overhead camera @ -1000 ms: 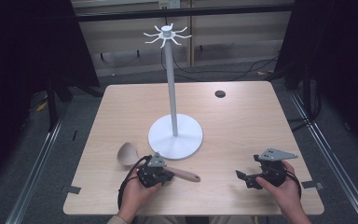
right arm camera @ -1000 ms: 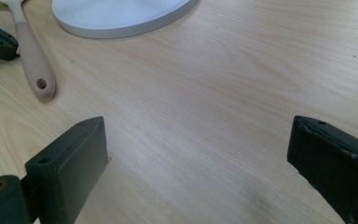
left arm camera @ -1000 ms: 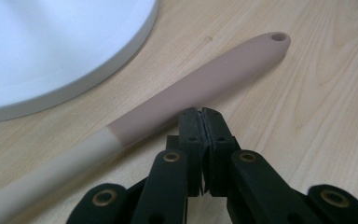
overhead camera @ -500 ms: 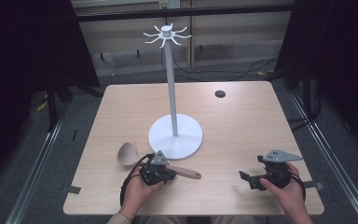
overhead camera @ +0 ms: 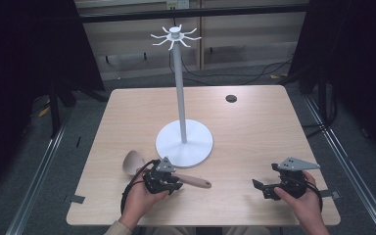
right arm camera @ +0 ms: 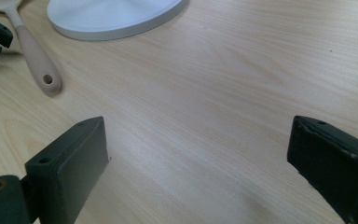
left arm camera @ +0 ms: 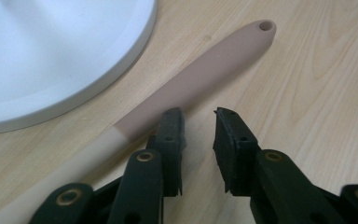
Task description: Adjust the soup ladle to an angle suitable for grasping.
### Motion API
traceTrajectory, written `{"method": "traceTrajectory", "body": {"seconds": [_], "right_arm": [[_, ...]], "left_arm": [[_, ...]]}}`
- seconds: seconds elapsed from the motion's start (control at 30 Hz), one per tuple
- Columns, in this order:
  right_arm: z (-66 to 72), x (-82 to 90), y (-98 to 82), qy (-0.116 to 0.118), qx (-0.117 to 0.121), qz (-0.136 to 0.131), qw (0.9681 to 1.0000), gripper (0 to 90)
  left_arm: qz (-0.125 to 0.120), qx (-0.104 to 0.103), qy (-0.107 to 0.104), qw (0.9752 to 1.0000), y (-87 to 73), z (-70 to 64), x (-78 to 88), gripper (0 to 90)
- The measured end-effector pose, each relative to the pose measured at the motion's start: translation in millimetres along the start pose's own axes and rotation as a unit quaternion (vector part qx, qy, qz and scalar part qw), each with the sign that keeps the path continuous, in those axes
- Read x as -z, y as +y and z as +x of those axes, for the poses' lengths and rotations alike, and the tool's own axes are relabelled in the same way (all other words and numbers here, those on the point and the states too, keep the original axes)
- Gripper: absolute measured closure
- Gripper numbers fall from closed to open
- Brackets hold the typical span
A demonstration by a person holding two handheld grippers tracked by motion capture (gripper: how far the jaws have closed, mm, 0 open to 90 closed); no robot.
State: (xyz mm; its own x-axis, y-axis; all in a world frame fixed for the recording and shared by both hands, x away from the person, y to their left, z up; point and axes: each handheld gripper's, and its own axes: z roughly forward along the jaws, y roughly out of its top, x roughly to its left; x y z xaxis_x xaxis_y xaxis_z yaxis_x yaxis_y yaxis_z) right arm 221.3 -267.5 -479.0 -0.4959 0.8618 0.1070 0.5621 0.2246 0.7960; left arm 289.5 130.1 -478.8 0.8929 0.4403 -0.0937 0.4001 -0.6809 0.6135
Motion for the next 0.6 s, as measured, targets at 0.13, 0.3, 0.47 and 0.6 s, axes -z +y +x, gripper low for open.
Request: {"method": "traceTrajectory", "body": {"seconds": [0.13,0.3,0.47,0.6], "right_arm": [[-0.6,0.6,-0.1,-0.002,-0.001,-0.001,1.0000,4.5],[-0.9,0.5,0.0,-0.001,0.000,0.000,1.0000,4.5],[0.1,-0.1,0.2,0.000,0.002,0.001,1.0000,4.6],[0.7,-0.3,0.2,0.001,0.002,0.001,1.0000,4.6]], "left_arm": [[0.016,-0.018,0.000,0.9997,3.9,3.4,4.4,68.3],[0.023,-0.029,0.006,0.9993,9.0,6.5,9.9,65.0],[0.036,-0.047,0.014,0.9981,14.7,11.6,15.1,62.9],[0.051,-0.064,0.015,0.9965,18.0,14.6,16.8,62.4]]}}
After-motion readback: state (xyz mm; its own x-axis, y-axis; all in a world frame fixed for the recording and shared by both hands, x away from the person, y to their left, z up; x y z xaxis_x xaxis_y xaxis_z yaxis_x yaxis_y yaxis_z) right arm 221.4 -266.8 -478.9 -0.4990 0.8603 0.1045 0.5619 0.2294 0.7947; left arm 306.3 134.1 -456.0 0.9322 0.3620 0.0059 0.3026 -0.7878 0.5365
